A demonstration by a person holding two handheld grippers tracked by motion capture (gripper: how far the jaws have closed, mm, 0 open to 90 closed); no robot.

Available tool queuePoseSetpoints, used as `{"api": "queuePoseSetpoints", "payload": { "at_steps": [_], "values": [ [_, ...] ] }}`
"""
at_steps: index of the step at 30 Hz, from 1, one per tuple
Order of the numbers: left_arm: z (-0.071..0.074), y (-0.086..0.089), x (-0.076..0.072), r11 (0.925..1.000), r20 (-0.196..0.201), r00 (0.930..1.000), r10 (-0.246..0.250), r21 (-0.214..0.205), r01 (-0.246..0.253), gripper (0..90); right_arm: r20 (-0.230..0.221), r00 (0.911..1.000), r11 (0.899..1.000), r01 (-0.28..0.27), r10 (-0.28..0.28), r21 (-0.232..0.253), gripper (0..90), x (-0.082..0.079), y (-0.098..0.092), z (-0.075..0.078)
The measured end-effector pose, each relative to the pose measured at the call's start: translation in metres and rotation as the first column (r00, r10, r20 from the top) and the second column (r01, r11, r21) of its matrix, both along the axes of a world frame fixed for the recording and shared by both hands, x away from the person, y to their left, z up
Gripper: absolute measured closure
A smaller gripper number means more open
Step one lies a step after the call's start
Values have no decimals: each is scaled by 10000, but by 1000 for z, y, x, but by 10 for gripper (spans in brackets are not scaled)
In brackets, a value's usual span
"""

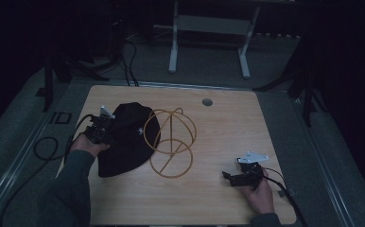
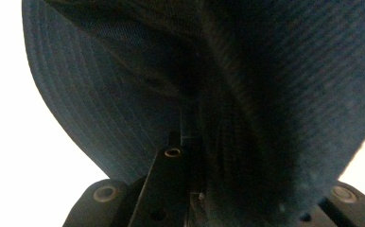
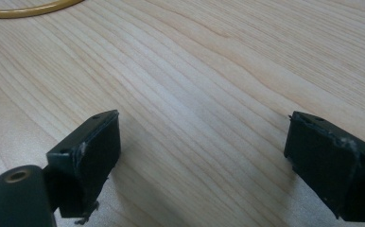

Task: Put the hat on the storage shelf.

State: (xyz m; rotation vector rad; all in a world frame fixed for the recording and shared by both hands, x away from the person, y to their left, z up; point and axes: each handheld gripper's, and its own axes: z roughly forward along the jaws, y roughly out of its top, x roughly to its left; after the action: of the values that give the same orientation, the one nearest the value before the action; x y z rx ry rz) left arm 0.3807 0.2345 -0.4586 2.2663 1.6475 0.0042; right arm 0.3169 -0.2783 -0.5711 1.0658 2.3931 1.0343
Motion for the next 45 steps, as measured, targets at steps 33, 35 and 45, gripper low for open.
{"api": "queuePoseSetpoints", "payload": {
  "at_steps": [33,35,45],
  "values": [
    [35,8,1,10000,542,9985,19,-64,-16,884,0,10000,10000,-2,2,7,113,0,0,0],
    [38,8,1,10000,608,9981,35,-83,-30,883,2,10000,10000,-1,1,2,113,0,0,0],
    [52,8,0,9997,688,9976,-126,-209,141,883,0,10000,10000,0,0,0,113,0,0,0]
  ]
}}
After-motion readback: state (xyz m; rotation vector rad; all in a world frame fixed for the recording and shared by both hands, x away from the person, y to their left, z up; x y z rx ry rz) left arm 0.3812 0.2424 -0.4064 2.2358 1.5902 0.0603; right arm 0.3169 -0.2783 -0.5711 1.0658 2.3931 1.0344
